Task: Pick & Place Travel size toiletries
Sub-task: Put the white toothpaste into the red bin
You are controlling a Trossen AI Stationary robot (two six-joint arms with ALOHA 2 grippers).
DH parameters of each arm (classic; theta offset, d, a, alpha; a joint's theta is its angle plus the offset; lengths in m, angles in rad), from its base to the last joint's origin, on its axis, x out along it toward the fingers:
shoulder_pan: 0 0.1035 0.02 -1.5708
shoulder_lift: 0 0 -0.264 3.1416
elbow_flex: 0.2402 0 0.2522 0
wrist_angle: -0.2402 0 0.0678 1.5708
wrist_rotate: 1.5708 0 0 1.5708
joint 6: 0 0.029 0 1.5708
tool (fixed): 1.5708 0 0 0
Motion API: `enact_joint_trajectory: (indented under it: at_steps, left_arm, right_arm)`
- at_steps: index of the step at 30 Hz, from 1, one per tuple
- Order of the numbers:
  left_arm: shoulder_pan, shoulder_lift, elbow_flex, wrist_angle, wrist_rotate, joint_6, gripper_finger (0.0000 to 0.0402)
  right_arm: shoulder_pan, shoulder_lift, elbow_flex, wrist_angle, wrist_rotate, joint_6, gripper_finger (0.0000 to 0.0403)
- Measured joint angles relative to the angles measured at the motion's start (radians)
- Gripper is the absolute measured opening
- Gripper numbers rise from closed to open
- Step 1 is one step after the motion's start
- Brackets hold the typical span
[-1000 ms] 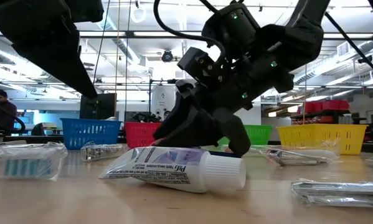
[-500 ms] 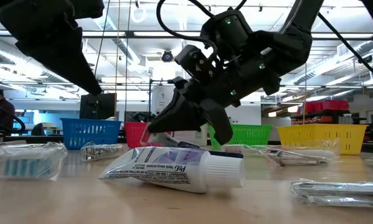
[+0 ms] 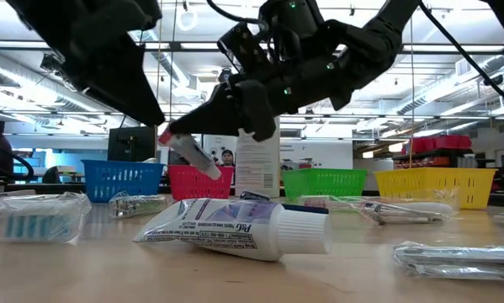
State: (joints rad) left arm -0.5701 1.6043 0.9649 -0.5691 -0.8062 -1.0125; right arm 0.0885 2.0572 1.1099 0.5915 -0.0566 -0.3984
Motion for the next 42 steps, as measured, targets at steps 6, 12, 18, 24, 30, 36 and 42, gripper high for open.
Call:
enact_joint_trajectory:
  at_steps: [6,12,18,24,30,36,42]
  left_arm:
    - [0.034,0.000,0.000,-0.001,0.052,0.021,0.0173]
    - [0.036,0.000,0.000,-0.002,0.067,0.035,0.0162]
    - [0.036,0.000,0.000,0.002,0.052,0.084,0.0147]
    - [0.037,0.000,0.000,0.034,0.048,0.136,0.0135]
    - [0.037,0.000,0.000,0.053,0.065,0.140,0.0133]
    - [0.037,0.000,0.000,0.098,0.046,0.222,0.0124]
    - [0.048,0.000,0.000,0.118,0.059,0.264,0.0077]
  right_arm:
    - [0.007,-0.001,0.000,-0.008,0.003,0.016,0.0001]
    - [0.023,-0.050,0.000,-0.024,0.002,0.016,0.0001]
    - [0.025,-0.082,0.000,-0.071,0.002,0.016,0.0000]
    - [0.027,-0.081,0.000,-0.096,0.002,0.016,0.0000]
    - [0.031,-0.081,0.000,-0.095,0.002,0.016,0.0000]
    - [0.032,-0.081,0.000,-0.103,0.002,0.016,0.0000]
    - [0.032,-0.080,-0.001,-0.102,0.003,0.016,0.0000]
